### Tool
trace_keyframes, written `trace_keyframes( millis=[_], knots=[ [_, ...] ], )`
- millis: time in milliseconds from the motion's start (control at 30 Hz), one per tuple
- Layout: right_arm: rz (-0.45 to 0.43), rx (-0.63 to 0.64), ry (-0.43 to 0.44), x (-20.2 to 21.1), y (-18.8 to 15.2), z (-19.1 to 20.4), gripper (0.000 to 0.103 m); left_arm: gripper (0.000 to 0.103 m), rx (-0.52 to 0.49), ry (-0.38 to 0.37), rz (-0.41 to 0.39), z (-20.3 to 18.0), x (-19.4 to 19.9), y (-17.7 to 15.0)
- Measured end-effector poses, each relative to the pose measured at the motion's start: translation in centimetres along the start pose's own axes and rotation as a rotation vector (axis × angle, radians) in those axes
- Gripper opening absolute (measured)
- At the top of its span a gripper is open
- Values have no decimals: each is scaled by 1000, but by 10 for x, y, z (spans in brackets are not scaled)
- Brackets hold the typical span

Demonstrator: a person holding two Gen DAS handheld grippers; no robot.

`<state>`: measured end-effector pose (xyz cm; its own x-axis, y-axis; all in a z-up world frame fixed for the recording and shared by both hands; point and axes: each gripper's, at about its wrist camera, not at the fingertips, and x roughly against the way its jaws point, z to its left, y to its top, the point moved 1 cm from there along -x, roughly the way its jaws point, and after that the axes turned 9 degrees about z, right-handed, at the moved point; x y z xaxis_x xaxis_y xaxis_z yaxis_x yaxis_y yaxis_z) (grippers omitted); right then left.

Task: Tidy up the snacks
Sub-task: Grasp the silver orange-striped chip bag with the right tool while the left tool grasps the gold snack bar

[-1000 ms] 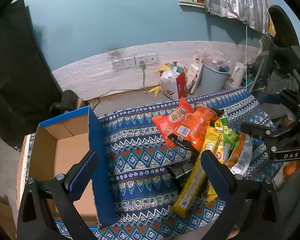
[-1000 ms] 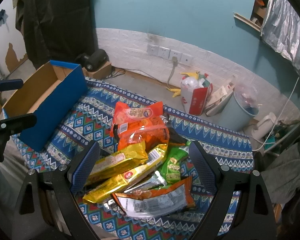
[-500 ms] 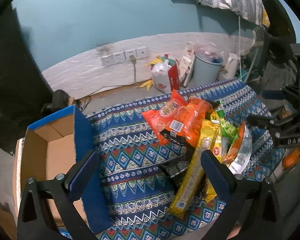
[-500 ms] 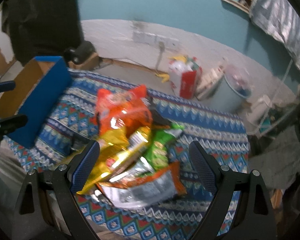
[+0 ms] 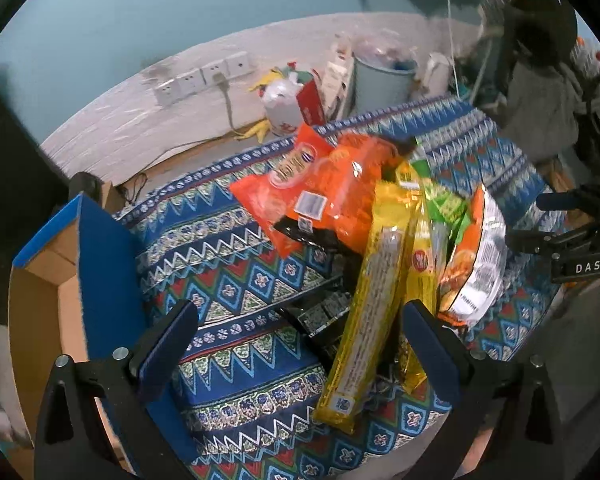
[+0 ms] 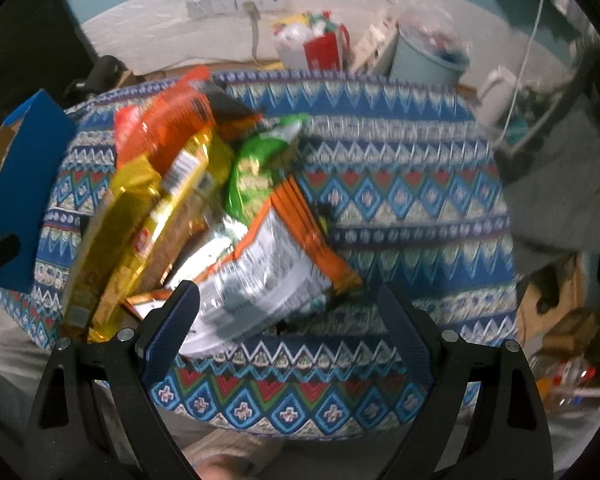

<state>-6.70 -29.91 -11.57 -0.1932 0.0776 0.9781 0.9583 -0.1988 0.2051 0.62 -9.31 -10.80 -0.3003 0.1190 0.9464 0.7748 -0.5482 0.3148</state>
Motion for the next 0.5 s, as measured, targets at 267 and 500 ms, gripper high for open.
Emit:
trace_keyframes(
  millis=[267, 500],
  knots=[
    [72, -103, 125, -30, -3, -3, 89, 103, 3, -63, 78, -7, -34, 5],
    [82, -119, 156, -47, 8, 7, 89, 103, -41, -46, 119, -18, -57, 2]
  ],
)
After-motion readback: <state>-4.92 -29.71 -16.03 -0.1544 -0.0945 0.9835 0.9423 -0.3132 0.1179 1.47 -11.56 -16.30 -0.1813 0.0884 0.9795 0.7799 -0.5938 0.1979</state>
